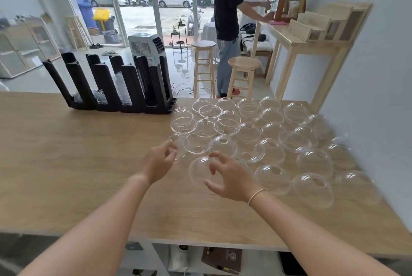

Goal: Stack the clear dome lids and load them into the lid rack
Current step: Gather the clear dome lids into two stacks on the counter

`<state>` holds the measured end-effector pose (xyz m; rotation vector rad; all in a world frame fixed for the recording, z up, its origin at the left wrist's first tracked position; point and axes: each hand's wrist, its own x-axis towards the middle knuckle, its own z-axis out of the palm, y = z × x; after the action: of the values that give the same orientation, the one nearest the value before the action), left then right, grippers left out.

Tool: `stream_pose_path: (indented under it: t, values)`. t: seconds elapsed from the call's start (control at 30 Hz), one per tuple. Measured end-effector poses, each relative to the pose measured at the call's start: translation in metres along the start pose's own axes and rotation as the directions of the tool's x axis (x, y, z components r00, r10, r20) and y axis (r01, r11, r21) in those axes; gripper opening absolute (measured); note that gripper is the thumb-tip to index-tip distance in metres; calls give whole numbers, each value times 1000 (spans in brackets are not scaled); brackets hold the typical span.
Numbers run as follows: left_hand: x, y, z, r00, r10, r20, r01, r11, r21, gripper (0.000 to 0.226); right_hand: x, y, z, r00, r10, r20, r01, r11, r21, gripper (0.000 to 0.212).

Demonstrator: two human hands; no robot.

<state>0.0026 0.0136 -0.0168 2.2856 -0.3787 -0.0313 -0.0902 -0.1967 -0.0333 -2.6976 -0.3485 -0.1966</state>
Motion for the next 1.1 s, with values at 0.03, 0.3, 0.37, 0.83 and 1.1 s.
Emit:
stream_pose_path:
  t: [0.03, 0.3, 0.37, 0.83, 1.1]
  values:
    - [1, 5, 0, 1000, -1, -14, 1, 999, -49, 15, -1, 4, -6, 999, 10, -47, -9, 1000, 11, 38]
    - [3, 62, 41, 999, -43, 24, 49, 915, -400, 22, -42, 62, -45, 948, 202, -245, -204, 979, 14, 39]
    - [1, 69, 52, 993, -80, 88, 111, 890, -442, 24, -54, 71, -48, 931, 238, -275, -245, 969, 7, 41]
    - [-1, 87, 111, 882, -333, 333, 469, 691, -550, 28, -92, 103, -51, 871, 465, -157, -478, 877, -52, 32]
    - [-3, 87, 120, 872, -383, 306, 483, 780, -398, 39, -87, 99, -44, 879, 477, 5, -475, 876, -78, 40]
